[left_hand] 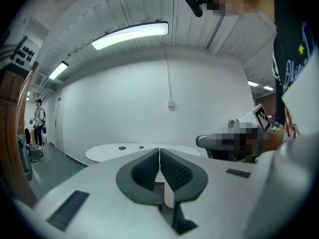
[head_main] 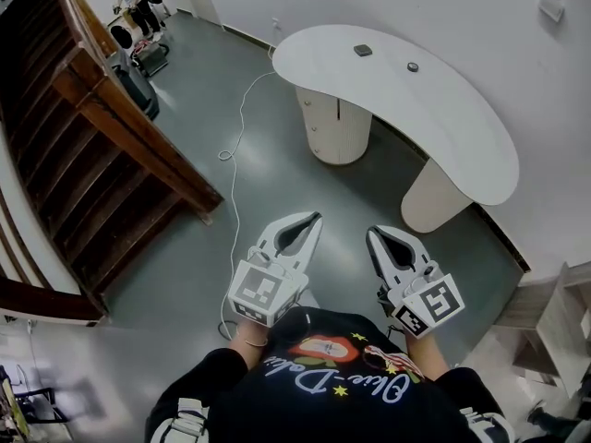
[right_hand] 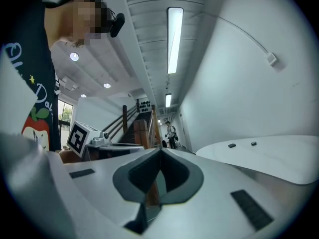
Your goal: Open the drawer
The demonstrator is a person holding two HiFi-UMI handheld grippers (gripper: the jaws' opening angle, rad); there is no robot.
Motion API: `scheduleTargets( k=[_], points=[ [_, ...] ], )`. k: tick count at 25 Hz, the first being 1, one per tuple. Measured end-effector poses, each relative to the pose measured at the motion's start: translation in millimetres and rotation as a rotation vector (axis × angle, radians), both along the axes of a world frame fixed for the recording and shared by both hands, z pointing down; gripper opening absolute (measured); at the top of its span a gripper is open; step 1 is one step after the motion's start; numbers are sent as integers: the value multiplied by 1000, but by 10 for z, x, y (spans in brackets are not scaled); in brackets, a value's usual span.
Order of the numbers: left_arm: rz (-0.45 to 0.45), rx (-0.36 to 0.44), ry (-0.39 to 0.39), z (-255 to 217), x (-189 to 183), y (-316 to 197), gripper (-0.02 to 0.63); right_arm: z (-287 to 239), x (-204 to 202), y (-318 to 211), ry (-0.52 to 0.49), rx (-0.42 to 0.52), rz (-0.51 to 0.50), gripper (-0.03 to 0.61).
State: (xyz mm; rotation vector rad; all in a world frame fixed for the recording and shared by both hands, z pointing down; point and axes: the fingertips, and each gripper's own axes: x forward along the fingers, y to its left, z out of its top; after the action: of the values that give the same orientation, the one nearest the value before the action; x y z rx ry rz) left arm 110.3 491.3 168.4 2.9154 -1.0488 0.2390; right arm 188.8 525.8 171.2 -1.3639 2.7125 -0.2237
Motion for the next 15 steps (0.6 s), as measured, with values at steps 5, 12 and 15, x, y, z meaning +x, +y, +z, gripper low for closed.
scheduleTargets(
  k=[5,12,15],
  points=[
    [4,4,-6,29,-207,-342,6,-4,-231,-385,12,-3,-4,2],
    [-27,-12,-25,137,-806,-898,6,75,-738,-966,23,-32,-13,2],
    [-41,-19,-19,157,-1112,-1144,6,73,-990,-1223,26,-30,-7,2]
  ],
)
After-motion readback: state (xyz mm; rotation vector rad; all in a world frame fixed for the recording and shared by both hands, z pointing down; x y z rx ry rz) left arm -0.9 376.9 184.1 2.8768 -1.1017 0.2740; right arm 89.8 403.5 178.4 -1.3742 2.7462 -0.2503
